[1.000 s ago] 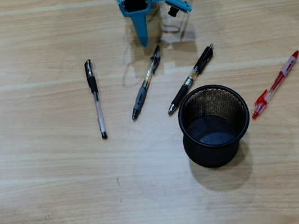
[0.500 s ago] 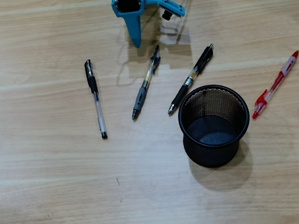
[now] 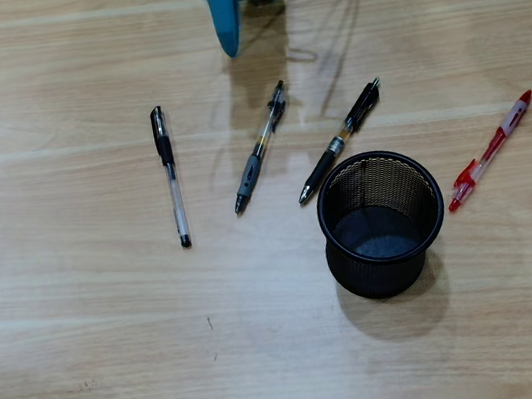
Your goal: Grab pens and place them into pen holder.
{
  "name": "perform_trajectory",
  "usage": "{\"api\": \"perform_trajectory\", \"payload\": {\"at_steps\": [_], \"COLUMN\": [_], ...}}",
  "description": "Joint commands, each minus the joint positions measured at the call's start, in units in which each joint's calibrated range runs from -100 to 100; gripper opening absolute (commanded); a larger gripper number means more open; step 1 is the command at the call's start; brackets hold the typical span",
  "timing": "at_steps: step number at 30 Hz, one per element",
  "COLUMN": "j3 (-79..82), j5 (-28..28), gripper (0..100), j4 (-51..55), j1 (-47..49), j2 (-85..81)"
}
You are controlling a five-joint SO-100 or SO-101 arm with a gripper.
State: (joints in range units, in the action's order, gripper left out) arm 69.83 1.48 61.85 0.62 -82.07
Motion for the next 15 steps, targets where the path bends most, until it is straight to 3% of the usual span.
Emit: {"api": "perform_trajectory", "payload": {"at_steps": [1,9,11,15], "j3": [-13.4,-19.2,-20.4,-24.1], "j5": [0.2,0.9,4.4,16.6], "gripper": [2,3,2,2], "j4": [0.9,0.8,0.9,0.7], "j1": [-0.4,-0.5,-0.3,-3.2], "j2": [11.1,21.9,23.8,30.7]}}
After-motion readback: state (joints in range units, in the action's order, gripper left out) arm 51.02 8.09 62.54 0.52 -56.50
